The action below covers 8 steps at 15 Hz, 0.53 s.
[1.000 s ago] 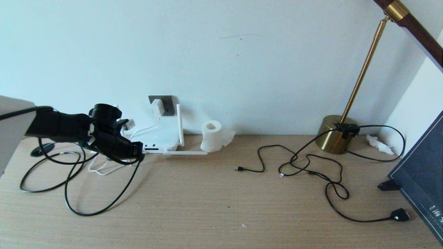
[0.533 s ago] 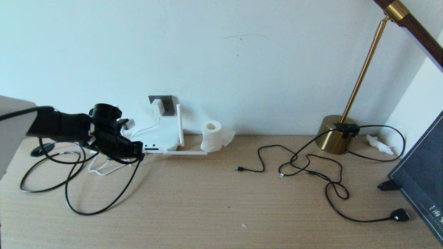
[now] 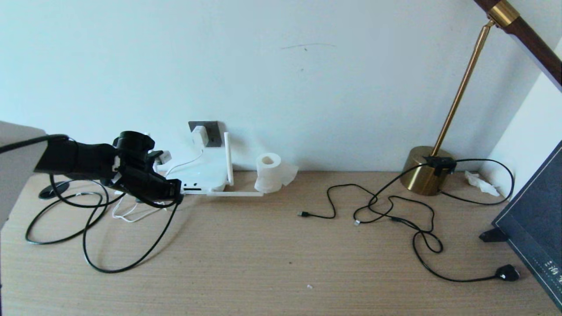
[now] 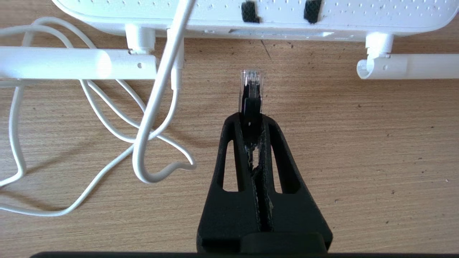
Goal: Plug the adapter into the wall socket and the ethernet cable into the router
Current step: Plug cable into router interface
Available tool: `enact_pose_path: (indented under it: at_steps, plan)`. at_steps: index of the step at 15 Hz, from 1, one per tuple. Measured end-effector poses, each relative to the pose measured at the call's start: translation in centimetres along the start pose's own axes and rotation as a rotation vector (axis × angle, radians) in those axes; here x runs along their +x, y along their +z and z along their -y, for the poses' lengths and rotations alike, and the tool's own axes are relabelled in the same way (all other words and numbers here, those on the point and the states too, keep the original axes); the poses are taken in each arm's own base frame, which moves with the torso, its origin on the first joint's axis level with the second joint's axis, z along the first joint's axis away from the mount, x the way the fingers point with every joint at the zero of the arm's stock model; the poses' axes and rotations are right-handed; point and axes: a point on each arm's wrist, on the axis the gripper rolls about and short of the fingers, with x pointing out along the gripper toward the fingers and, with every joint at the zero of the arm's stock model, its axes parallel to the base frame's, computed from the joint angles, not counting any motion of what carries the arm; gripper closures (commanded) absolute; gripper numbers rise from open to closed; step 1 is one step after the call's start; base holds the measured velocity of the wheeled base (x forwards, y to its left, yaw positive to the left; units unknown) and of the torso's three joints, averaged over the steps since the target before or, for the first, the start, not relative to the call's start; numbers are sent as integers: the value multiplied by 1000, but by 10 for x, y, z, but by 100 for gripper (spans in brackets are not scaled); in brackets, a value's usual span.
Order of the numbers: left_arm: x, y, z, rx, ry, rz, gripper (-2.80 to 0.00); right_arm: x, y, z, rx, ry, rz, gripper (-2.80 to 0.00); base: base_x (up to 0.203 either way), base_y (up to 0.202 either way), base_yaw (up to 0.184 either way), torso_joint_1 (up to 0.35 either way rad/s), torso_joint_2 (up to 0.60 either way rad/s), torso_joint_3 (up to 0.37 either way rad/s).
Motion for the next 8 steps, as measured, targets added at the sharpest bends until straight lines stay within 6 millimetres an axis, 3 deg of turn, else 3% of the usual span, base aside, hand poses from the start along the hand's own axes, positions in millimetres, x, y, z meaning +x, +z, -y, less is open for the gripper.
enact_pose_path:
  at_steps: [8]
  plan:
    - [-1,1,0,1,1,3,0,0,0,0,0,0,0,-280,0,0,0,0,0,0]
